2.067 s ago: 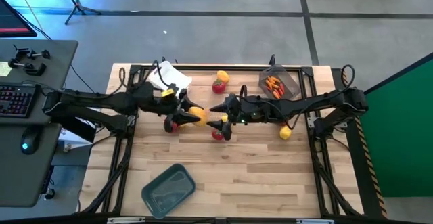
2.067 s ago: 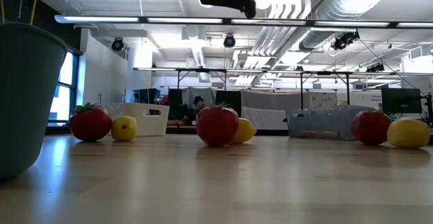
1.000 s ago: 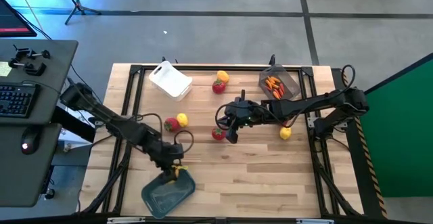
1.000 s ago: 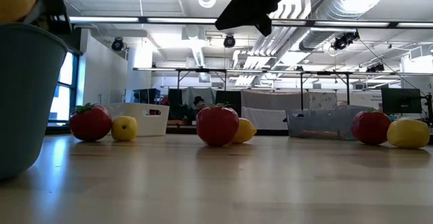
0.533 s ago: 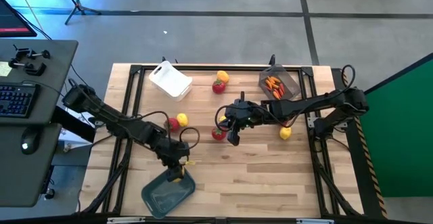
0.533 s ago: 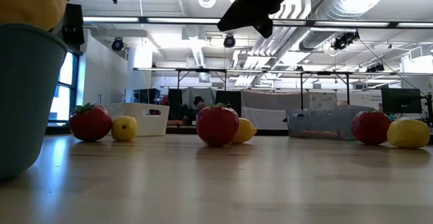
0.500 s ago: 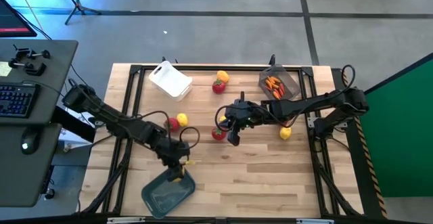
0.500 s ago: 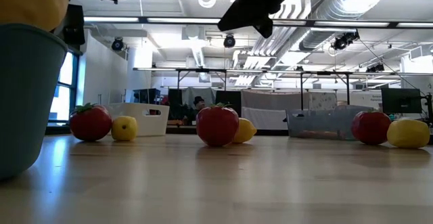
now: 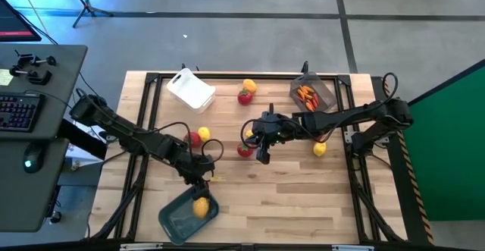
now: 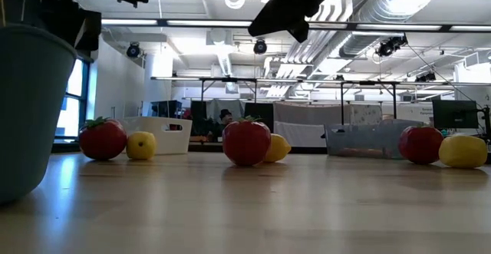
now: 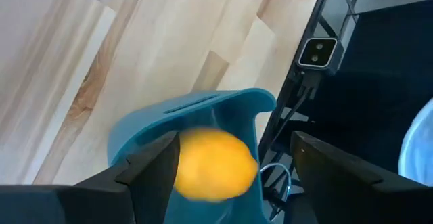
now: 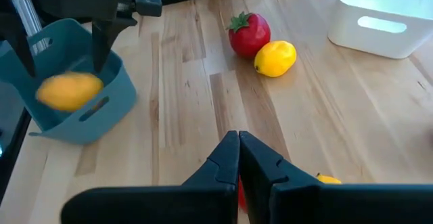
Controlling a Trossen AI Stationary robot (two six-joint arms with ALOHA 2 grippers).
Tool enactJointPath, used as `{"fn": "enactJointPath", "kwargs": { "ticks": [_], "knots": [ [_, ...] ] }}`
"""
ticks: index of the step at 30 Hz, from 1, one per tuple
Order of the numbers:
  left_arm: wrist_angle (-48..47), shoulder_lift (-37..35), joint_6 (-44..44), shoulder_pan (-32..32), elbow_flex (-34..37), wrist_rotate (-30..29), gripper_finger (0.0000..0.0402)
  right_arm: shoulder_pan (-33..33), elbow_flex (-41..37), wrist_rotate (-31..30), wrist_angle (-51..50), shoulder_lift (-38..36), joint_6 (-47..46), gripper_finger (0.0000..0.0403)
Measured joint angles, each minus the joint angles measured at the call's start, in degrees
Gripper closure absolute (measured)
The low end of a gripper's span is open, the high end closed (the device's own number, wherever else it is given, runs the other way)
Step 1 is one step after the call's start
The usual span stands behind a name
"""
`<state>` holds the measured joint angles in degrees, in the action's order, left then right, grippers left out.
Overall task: Sort produce into baskets
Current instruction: Put the lemon into the blue bin
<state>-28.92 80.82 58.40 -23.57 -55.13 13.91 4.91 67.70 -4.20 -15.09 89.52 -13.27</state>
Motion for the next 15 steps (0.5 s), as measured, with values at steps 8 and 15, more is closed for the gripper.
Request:
{"fn": "enactJointPath", "kwargs": {
  "ticks": [8,15],
  "knots": [
    [-1.6,-0.1,-7.1,0.9,-4.4,0.0,0.0132,0.0,0.0,0.0,0.0,0.0,2.0,0.0403],
    [-4.9,-0.5,-14.0,3.9,-10.3,-0.7,0.0141,0.0,0.0,0.0,0.0,0.0,3.3,0.0403]
  ]
}}
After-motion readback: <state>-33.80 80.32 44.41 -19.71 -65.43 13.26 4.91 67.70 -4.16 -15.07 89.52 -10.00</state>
